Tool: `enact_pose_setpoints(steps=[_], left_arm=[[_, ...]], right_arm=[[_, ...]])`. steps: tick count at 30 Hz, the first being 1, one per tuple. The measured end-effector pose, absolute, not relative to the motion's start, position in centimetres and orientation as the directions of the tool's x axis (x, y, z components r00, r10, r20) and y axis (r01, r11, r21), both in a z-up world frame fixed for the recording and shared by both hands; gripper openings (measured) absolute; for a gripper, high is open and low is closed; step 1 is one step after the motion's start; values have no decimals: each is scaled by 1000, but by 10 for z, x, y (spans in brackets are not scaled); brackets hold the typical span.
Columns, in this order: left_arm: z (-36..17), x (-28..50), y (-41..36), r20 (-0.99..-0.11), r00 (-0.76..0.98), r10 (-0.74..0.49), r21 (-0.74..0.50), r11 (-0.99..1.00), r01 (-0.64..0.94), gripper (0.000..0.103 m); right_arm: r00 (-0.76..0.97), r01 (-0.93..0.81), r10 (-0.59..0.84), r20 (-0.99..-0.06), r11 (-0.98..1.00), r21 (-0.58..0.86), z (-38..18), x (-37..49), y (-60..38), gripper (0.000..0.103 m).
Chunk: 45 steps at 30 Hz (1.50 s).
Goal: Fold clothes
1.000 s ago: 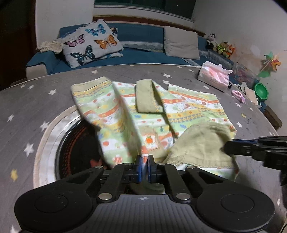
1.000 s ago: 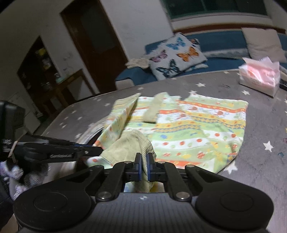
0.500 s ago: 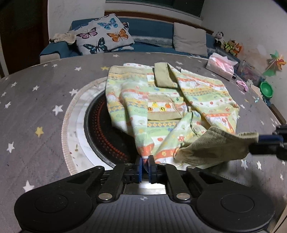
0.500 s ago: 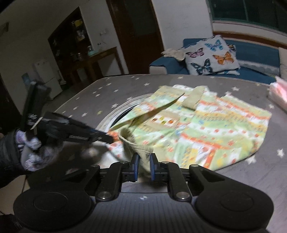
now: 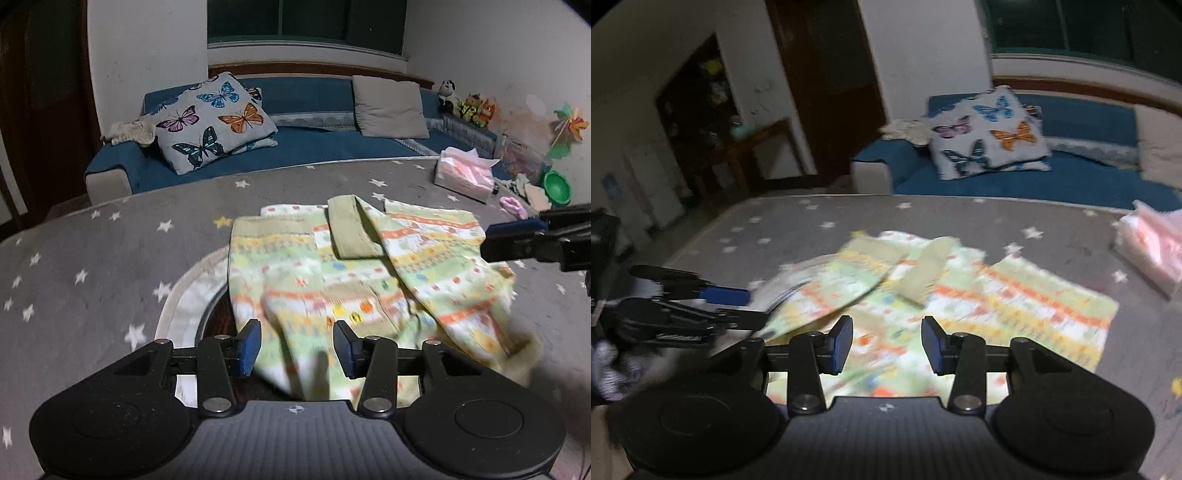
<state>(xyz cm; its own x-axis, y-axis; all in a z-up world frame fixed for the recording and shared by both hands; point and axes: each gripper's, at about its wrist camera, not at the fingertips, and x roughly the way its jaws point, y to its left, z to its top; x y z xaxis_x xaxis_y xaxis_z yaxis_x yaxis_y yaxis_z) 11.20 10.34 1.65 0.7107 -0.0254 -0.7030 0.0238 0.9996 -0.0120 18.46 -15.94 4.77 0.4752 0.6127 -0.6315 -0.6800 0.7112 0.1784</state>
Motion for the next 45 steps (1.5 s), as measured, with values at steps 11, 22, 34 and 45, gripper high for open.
enact_pose_setpoints(steps=[11, 22, 34, 45], left_arm=[[-16, 185, 89, -742, 670, -2, 36, 998, 43, 46], [-34, 199, 97, -756, 655, 13, 39, 999, 25, 11], [9, 149, 144, -665, 739, 106, -35, 984, -172, 4], [21, 31, 213, -630, 737, 247, -130, 901, -413, 3]], right_arm=[[540, -608, 482, -690, 790, 76, 5, 265, -112, 41], [516, -580, 462, -721, 808, 102, -25, 297, -90, 13], [638, -499, 434, -636, 862, 87, 21, 265, -166, 3], [763, -336, 313, -565, 939, 66, 49, 197, -289, 3]])
